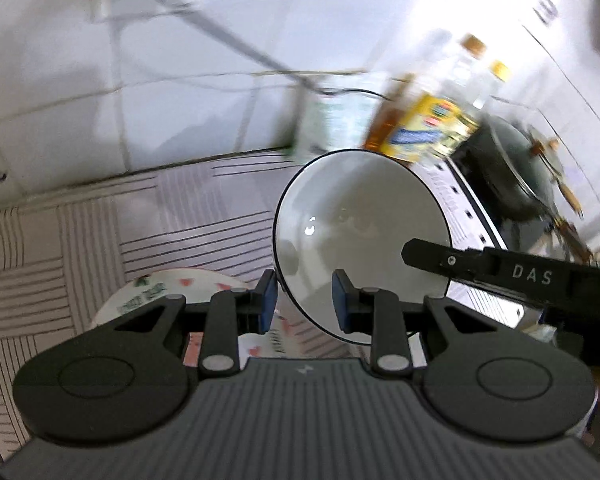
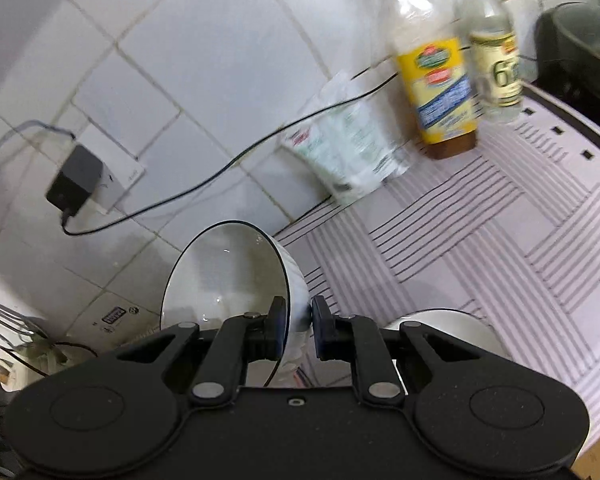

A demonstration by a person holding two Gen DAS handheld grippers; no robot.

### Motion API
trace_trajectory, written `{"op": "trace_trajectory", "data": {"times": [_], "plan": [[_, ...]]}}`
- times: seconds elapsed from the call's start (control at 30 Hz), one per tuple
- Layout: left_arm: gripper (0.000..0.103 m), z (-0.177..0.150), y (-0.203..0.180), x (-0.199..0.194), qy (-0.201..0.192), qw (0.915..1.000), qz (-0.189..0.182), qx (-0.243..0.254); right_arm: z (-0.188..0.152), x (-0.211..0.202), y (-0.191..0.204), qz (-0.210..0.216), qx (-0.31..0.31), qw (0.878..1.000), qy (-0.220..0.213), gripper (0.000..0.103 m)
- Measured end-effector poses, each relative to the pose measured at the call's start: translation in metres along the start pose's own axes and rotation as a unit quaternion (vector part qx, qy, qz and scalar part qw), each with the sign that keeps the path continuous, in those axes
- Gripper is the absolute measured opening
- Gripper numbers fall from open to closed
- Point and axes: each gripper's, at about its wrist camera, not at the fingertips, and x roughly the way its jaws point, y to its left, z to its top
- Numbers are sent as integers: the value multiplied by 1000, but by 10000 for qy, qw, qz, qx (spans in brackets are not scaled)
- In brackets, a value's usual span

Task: Organize plates and bowls
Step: 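Carry the third white bowl with both tools and lower it onto the bowl stack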

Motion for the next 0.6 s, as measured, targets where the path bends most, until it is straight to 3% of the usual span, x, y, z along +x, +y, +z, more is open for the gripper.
{"op": "trace_trajectory", "data": {"times": [0.3,0.6], "plan": [[27,-14,-64,17,322,9976,-108,598,-17,-42,-54,-104,185,9992,-334,18],[27,-24,-109,45,758,9948,354,575,-22,-34,-93,-179,-133,9997,-61,18]]}}
